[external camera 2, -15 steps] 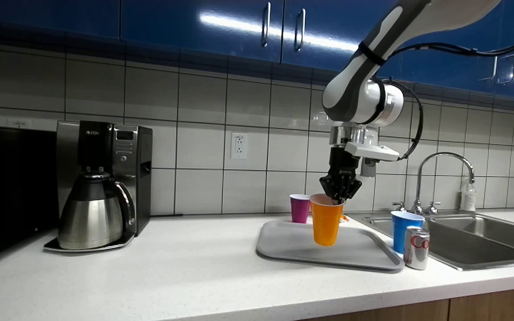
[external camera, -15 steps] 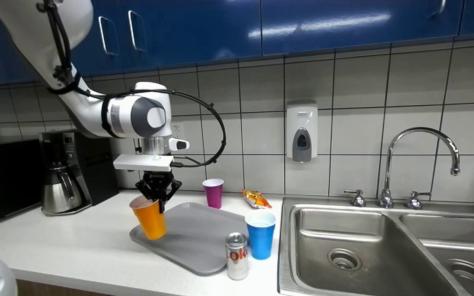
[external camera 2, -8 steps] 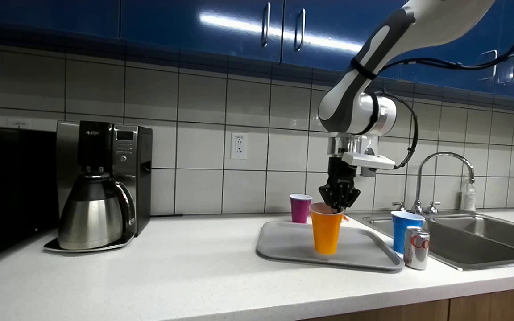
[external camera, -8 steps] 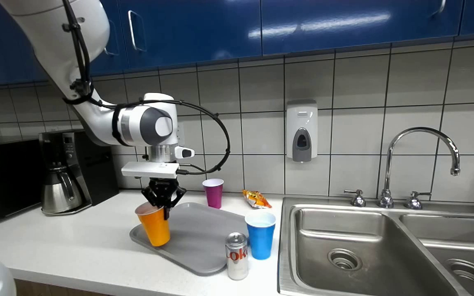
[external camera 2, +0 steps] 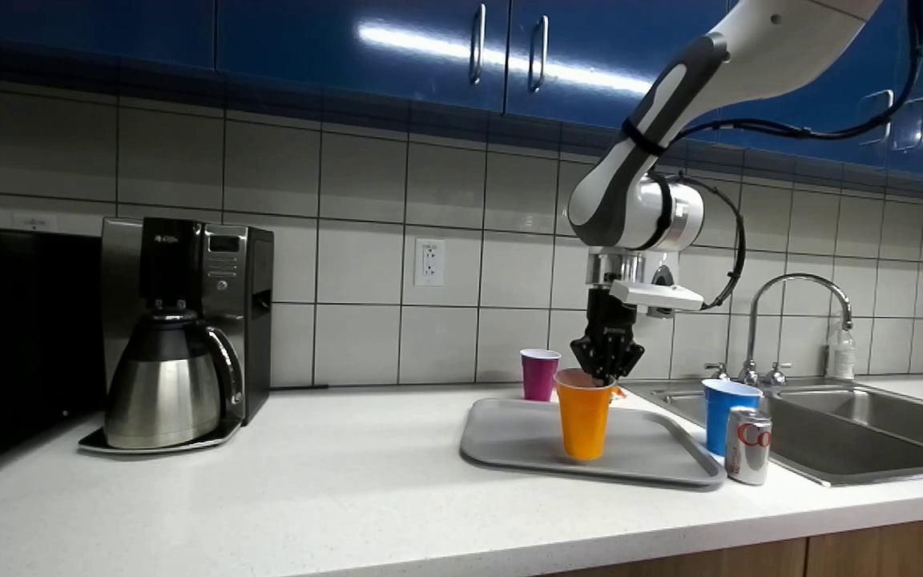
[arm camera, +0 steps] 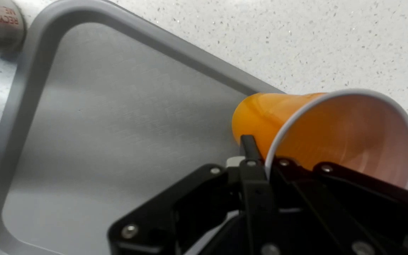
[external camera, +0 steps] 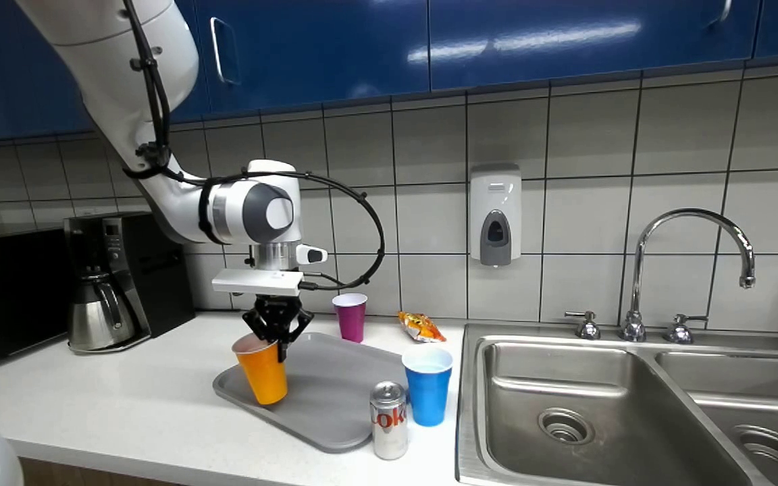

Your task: Put the cups on the tray

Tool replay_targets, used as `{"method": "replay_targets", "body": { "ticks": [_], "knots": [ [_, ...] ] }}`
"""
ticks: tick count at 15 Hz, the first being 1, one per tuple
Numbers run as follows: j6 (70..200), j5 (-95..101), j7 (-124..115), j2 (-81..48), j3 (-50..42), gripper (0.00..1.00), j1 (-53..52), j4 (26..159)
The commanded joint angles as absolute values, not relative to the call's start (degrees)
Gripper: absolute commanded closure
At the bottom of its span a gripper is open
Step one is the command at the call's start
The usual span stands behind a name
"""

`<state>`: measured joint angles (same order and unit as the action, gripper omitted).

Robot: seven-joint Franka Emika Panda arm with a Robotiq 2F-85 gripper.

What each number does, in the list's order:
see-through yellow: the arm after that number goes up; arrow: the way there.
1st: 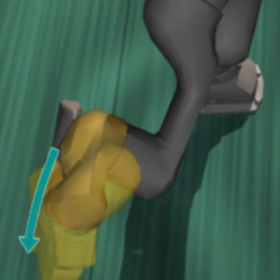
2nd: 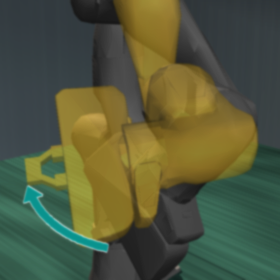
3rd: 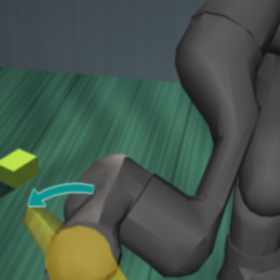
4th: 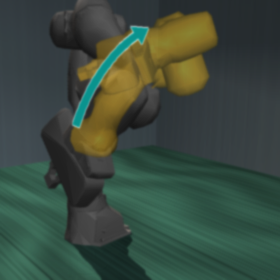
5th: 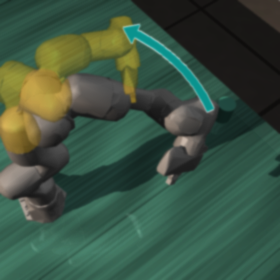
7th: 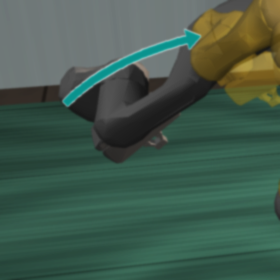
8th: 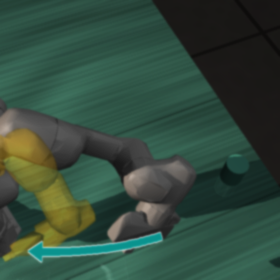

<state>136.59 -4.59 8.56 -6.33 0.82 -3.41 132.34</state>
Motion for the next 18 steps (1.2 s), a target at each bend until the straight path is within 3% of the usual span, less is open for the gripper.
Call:
{"method": "replay_targets", "body": {
  "ticks": [1,7,9,18],
  "knots": [
    [135.91,-4.52,8.47,-8.52,1.17,0.99,-2.16,129.58],
    [135.91,-4.62,8.1,-10.97,1.31,0.99,-1.7,127.98],
    [135.44,-4.61,7.76,-11.41,1.34,0.71,-1.69,127.58],
    [135.59,-3.71,7.79,-9.54,1.14,0.06,-1.63,128.49]
  ]
}}
